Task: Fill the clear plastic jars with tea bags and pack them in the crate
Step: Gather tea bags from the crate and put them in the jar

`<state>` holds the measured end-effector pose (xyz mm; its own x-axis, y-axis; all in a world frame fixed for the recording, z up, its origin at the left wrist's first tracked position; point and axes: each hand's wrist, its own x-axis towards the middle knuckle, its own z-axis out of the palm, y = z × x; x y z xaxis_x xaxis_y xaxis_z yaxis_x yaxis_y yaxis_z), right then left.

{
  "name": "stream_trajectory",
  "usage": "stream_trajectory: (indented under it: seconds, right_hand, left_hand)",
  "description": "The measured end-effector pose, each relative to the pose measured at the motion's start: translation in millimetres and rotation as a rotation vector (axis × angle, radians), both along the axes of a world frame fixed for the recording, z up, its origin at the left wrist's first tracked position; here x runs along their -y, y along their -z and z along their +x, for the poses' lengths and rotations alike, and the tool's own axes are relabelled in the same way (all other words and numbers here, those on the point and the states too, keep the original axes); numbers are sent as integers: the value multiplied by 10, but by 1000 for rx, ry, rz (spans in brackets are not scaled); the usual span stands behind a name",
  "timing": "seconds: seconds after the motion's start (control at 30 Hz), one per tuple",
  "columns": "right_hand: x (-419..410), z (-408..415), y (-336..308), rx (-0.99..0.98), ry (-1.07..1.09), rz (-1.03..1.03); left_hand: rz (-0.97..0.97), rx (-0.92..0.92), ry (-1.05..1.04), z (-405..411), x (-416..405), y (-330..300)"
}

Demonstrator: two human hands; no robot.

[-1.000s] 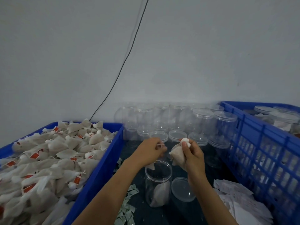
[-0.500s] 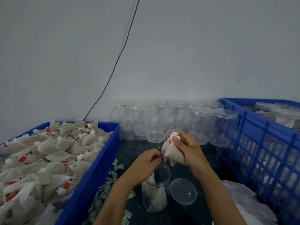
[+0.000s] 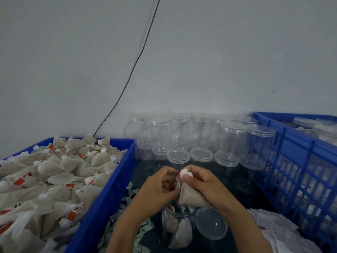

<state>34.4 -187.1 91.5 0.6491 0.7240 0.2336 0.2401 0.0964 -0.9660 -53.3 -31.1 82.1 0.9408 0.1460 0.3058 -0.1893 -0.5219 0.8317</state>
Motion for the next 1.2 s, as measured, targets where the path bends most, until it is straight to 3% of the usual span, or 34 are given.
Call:
stream_trajectory:
  seconds: [0.2, 0.3, 0.37, 0.47, 0.67, 0.83, 1.0, 1.2]
  right_hand:
    - [80, 24, -76, -74, 123, 99]
    - [41, 35, -59, -77, 258, 165]
    - [-17, 11, -39, -110, 288, 221]
    - [-120, -68, -15, -134, 272, 299]
    - [-307, -185, 68, -13, 310, 271]
    - [-338, -179, 103, 14, 325, 248]
    - [-317, -143, 119, 87, 330, 221]
    - [-246, -122, 75, 136, 333, 234]
  left_hand:
    - [517, -87, -119, -2, -3, 1]
    - [630, -37, -143, 12, 32, 4]
    - [553, 54, -177, 6, 71, 14]
    - [291, 180, -243, -8, 102, 69]
    - [-74, 151, -48, -24, 107, 189]
    - [-248, 146, -57, 2, 118, 243]
    - [-106, 198, -174, 42, 71, 255]
    - [-103, 268, -149, -42, 31, 193]
